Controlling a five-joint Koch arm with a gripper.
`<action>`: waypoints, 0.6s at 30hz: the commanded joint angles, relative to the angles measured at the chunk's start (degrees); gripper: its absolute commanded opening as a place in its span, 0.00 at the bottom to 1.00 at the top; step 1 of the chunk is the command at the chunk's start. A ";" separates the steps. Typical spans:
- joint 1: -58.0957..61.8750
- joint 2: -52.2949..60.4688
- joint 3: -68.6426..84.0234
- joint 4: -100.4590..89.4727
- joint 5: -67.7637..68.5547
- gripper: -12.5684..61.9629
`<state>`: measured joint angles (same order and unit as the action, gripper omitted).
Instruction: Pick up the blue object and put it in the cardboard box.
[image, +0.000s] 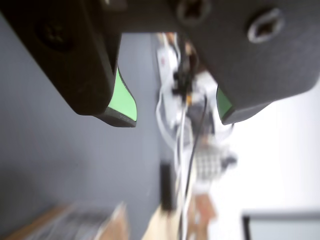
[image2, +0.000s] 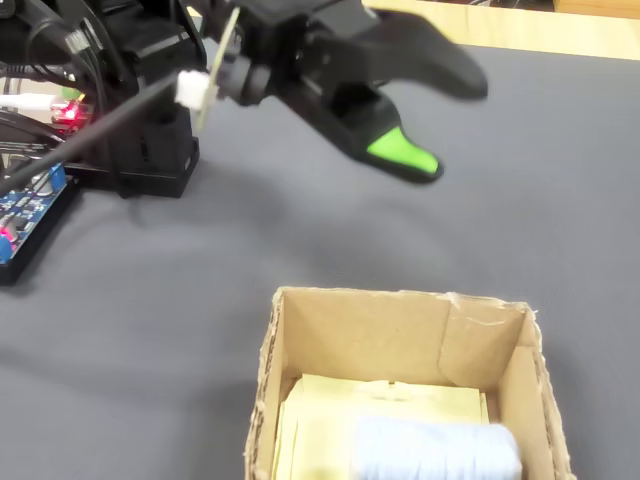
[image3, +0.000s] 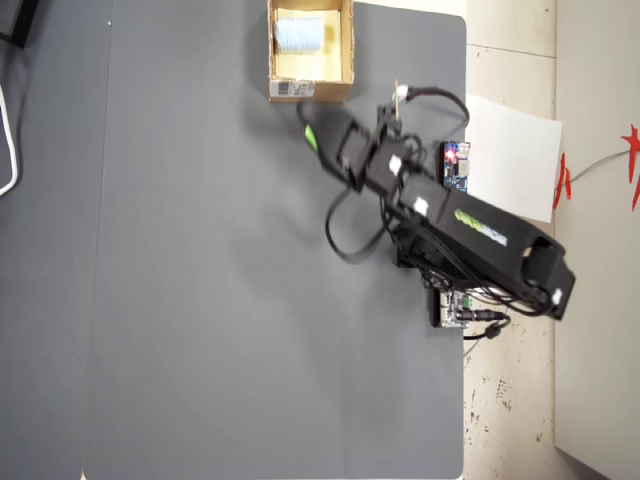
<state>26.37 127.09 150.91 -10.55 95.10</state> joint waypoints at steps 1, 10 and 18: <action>-5.10 4.22 0.26 -7.82 5.01 0.59; -18.90 8.53 13.36 -8.26 5.45 0.62; -20.39 8.70 25.66 -8.26 5.71 0.62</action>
<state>6.15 130.61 176.22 -14.15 98.96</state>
